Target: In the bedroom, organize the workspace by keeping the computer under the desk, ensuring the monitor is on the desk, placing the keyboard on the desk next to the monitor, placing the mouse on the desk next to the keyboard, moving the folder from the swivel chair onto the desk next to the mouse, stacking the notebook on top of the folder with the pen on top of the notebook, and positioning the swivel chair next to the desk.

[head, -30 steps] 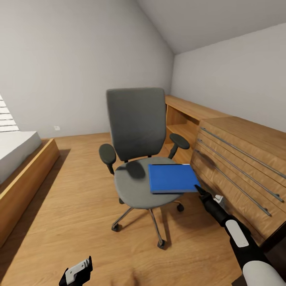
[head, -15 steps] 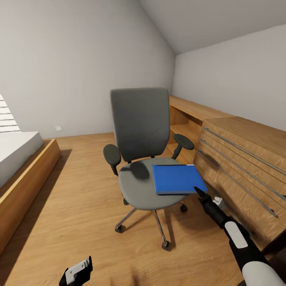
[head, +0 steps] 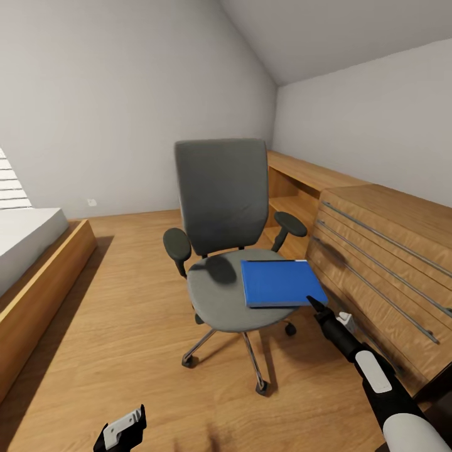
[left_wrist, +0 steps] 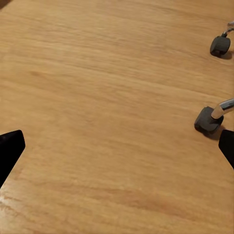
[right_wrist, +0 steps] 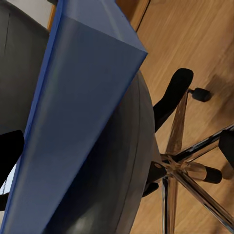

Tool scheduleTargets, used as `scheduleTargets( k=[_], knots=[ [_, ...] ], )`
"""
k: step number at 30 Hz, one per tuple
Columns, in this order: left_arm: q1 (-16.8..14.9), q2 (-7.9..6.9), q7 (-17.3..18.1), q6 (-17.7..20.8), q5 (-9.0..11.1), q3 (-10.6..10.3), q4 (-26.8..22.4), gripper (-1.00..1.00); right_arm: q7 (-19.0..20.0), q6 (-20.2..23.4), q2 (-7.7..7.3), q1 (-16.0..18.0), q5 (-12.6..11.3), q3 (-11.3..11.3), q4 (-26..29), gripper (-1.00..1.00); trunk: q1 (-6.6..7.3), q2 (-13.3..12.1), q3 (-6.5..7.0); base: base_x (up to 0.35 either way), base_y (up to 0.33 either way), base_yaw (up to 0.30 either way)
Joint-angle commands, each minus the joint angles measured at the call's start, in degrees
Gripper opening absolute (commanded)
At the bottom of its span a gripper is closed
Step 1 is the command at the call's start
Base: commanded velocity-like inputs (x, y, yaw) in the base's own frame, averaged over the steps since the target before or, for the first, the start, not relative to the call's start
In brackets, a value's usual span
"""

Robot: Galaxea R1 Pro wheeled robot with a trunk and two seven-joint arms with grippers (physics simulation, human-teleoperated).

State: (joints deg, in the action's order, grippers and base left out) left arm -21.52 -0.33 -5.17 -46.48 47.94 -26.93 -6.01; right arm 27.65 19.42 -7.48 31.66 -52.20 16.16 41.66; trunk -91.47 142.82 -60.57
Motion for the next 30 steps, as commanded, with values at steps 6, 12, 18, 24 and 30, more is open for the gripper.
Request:
scheduleTargets(
  k=[6,12,18,24,30],
  knots=[
    [-0.01,-0.02,-0.54,-0.10,0.03,-0.47,-0.05,1.00,0.12,0.53,0.01,0.06,-0.45,0.19,0.00,1.00,0.01,0.02,-0.05,0.000,0.000,0.000],
    [-0.01,-0.02,-0.54,-0.10,0.00,-0.49,-0.05,1.00,0.13,0.53,-0.03,0.03,-0.45,0.19,0.07,1.00,0.01,0.02,-0.05,0.003,0.000,0.000],
    [-0.01,-0.02,-0.53,-0.10,-0.02,-0.49,-0.05,1.00,0.13,0.53,-0.07,0.05,-0.45,0.25,0.08,1.00,0.01,0.02,-0.05,0.090,-0.013,0.000],
    [-0.01,-0.02,-0.59,-0.10,0.04,-0.42,-0.05,1.00,0.13,0.53,-0.08,0.04,-0.44,0.29,0.08,1.00,0.01,0.02,-0.05,0.046,-0.010,0.000],
    [-0.01,-0.02,-0.62,-0.10,0.05,-0.41,-0.05,1.00,0.13,0.53,-0.08,0.04,-0.44,0.35,0.09,1.00,0.01,0.02,-0.05,0.007,-0.002,0.000]
  ],
)
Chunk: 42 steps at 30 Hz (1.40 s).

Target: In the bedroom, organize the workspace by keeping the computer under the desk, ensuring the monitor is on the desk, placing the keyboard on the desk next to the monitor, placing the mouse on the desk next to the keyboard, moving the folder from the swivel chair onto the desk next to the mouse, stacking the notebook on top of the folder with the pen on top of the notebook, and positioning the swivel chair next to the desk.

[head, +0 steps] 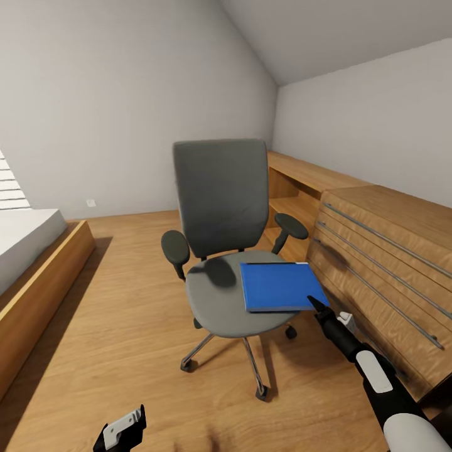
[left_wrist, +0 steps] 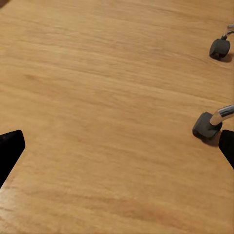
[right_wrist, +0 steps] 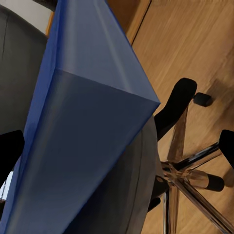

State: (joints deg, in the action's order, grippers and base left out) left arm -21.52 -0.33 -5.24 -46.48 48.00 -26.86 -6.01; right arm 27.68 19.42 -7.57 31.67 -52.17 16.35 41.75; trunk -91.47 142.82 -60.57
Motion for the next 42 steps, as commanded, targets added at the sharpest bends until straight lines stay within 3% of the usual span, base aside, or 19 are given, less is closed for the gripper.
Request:
scheduleTargets(
  k=[1,42],
  knots=[
    [-0.01,-0.02,-0.55,-0.10,-0.01,-0.48,-0.06,1.00,0.09,0.53,0.02,0.01,-0.48,0.16,0.00,1.00,0.01,0.02,-0.05,0.002,0.000,0.000],
    [-0.01,-0.02,-0.47,-0.02,-0.01,-0.56,0.03,1.00,1.58,0.97,-0.07,-0.01,-0.56,-0.18,2.46,1.00,0.01,0.02,-0.05,0.000,0.000,0.000]
  ],
)
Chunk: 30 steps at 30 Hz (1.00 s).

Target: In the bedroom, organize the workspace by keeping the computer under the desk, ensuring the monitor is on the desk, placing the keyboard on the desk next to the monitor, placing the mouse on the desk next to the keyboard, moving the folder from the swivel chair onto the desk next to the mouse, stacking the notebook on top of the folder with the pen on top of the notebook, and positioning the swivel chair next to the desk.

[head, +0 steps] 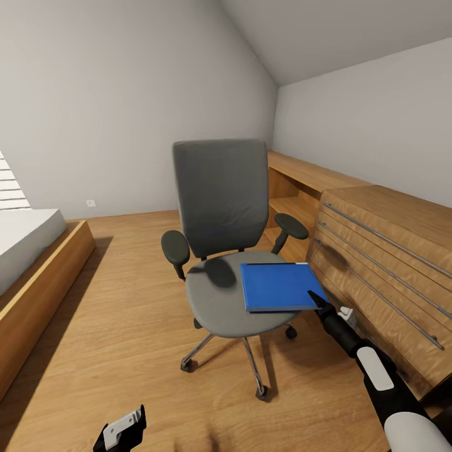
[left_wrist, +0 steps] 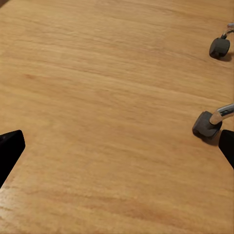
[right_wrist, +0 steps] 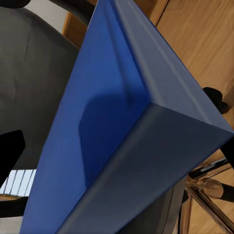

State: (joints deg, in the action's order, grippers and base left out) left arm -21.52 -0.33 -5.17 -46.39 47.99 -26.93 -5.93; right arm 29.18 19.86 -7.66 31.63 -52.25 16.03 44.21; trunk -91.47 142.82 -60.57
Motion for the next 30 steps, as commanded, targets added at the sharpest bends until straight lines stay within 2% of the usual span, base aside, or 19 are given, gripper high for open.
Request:
scheduleTargets(
  k=[1,5,6,30],
  knots=[
    [-0.01,-0.02,-0.54,-0.10,-0.01,-0.49,-0.05,1.00,0.08,0.53,0.01,0.03,-0.48,0.14,0.00,1.00,0.01,0.02,-0.05,0.000,0.000,0.000],
    [-0.01,0.00,-0.54,-0.10,-0.01,-0.49,-0.05,1.00,0.09,0.53,0.01,0.02,-0.48,0.15,0.00,1.00,0.01,0.02,-0.05,0.000,0.000,0.000],
    [-0.01,0.01,-0.54,-0.10,-0.01,-0.49,-0.05,1.00,0.09,0.53,0.01,0.02,-0.48,0.15,0.00,-1.00,0.01,0.02,-0.05,0.000,0.000,0.000],
    [-0.01,0.33,-0.72,-0.10,-0.01,-0.40,-0.05,1.00,0.00,0.62,-0.07,0.02,-0.40,0.40,-0.09,-1.00,0.01,0.02,-0.05,0.000,0.000,0.000]
  ],
)
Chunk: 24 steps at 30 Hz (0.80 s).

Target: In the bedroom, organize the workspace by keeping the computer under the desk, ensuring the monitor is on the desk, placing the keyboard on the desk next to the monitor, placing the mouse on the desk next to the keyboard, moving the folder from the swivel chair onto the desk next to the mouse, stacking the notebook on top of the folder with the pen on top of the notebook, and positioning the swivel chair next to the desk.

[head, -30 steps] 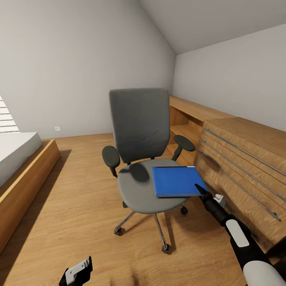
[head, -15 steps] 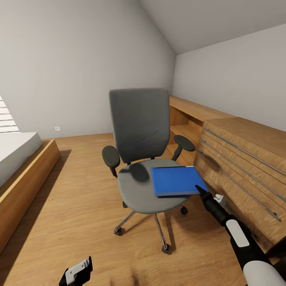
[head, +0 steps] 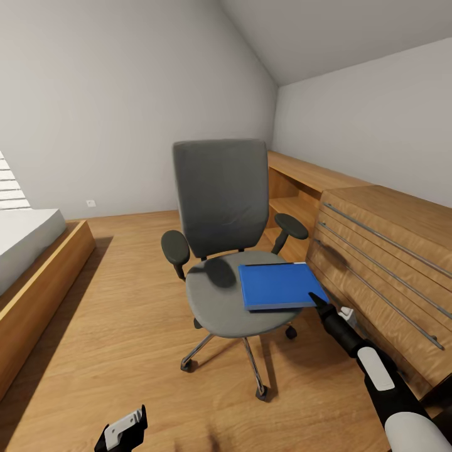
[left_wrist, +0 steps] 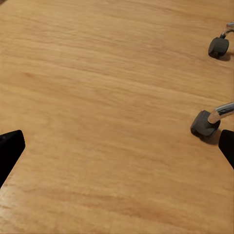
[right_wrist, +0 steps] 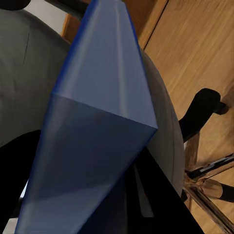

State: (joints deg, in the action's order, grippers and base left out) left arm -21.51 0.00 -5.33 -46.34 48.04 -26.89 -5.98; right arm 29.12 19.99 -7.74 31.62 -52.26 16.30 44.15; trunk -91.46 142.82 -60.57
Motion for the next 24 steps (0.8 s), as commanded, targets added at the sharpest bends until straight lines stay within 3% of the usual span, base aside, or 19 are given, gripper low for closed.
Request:
scheduleTargets(
  k=[1,24],
  knots=[
    [-0.03,0.00,-0.56,-0.15,-0.05,-0.45,-0.01,1.00,0.06,0.49,0.01,0.04,-0.38,0.13,-0.03,-1.00,0.01,0.02,-0.05,0.000,0.000,0.000],
    [-0.03,0.00,-0.65,0.02,-0.05,-0.45,-0.01,1.00,-0.14,0.45,0.17,0.06,-0.44,0.09,-0.06,-1.00,4.84,-8.80,3.90,0.000,0.000,0.000]
  ],
)
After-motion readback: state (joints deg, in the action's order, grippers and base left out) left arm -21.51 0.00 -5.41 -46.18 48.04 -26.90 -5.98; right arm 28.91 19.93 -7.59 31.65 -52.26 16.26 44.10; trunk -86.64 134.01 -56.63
